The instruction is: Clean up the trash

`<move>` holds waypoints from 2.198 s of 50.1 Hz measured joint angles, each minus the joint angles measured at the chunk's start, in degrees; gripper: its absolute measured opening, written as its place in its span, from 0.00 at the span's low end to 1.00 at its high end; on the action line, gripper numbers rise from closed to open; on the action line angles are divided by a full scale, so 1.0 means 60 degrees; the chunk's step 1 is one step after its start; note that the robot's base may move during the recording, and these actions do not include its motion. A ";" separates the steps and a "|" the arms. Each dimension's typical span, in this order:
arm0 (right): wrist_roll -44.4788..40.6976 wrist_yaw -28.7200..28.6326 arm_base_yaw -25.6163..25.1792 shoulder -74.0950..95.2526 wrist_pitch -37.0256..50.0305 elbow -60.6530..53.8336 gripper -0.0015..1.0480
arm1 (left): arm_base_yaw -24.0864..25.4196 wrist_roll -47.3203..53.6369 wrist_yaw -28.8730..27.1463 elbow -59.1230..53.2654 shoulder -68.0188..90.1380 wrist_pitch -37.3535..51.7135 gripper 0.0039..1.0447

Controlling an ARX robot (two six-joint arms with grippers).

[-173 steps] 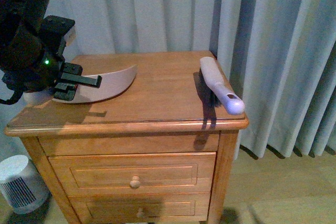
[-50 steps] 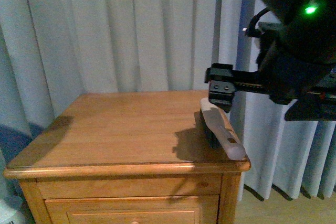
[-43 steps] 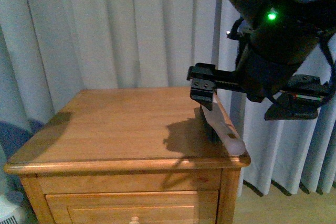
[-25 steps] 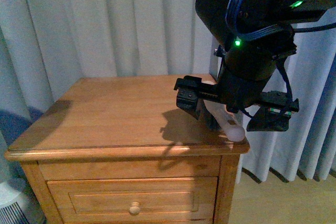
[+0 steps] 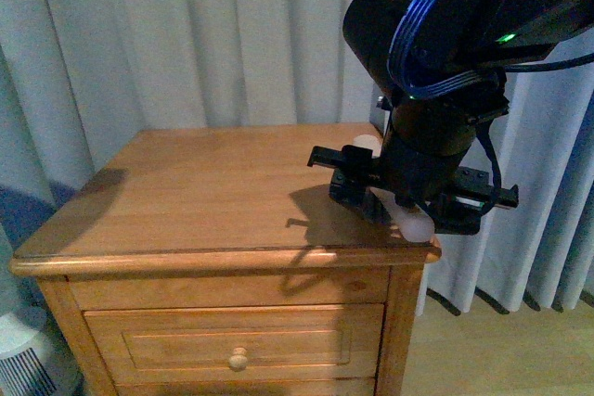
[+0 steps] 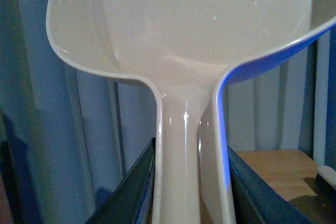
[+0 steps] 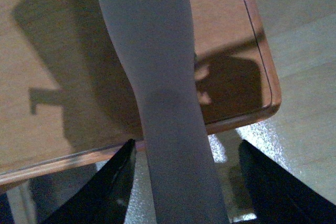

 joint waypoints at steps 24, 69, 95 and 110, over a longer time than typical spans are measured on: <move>-0.1727 -0.0193 -0.0164 -0.3279 0.2131 -0.2619 0.20 | 0.0000 0.0000 0.0000 0.0000 0.0000 0.0000 0.27; -0.6349 0.1322 -0.1887 -1.4418 0.6925 -1.0273 0.20 | 0.0000 -0.0004 0.0000 0.0000 0.0000 0.0000 0.27; -0.6688 0.1508 -0.1931 -1.4579 0.6994 -1.0433 0.20 | -0.0011 0.0000 0.0106 0.0000 0.0011 0.0000 0.27; -0.6728 0.1293 -0.1891 -1.4418 0.6994 -1.0488 0.20 | -0.0011 -0.0051 -0.0025 0.0004 -0.0036 0.0044 0.27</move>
